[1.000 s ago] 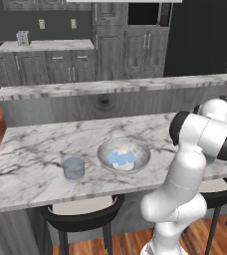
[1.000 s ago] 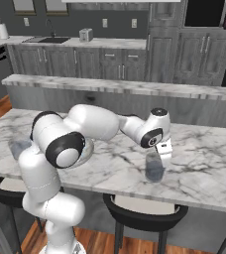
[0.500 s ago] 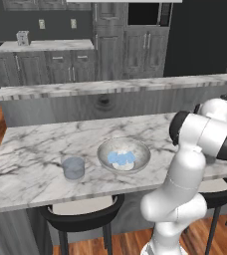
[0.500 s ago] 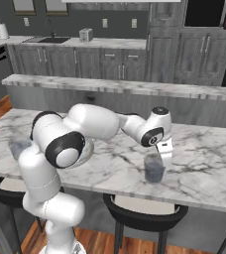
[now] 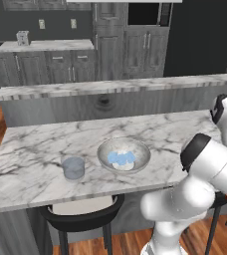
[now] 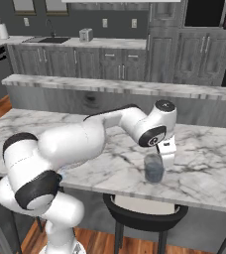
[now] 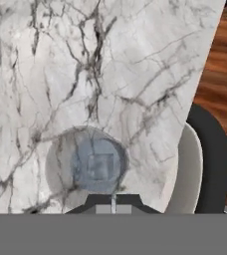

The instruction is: There are four ice cubes in the ice bowl. Place two ice cubes in each glass of water.

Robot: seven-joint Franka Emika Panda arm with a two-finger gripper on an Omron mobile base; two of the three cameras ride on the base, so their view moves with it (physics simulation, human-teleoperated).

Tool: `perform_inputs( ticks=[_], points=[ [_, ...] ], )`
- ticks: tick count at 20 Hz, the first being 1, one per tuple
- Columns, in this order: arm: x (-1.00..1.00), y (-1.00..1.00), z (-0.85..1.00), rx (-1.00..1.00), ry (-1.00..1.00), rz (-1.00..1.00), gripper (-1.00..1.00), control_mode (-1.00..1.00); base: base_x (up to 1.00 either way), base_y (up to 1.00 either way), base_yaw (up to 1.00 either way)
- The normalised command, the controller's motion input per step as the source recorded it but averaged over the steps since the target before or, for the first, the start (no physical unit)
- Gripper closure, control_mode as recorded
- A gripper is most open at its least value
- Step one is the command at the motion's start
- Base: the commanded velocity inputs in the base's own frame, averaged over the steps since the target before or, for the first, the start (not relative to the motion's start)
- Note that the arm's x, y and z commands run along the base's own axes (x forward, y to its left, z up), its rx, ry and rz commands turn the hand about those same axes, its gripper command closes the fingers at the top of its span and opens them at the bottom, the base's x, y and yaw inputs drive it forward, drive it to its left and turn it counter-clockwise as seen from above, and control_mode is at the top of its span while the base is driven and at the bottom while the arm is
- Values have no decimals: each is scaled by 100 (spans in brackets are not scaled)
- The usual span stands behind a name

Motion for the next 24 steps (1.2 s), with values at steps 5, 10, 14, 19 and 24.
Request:
perform_inputs(
  ticks=[5, 10, 14, 19, 24],
  points=[
    [-89, 100, 25, -29, 0, 33, -100, -100, 0, 0, 0],
    [-65, 97, 28, -20, -3, 42, -100, -100, 0, 0, 0],
    [-49, 78, 38, -8, -4, 43, -100, -100, 0, 0, 0],
    [-28, 75, 43, -11, 2, 48, -100, -100, 0, 0, 0],
    [-4, 77, 36, -13, 6, 51, -100, -100, 0, 0, 0]
  ],
)
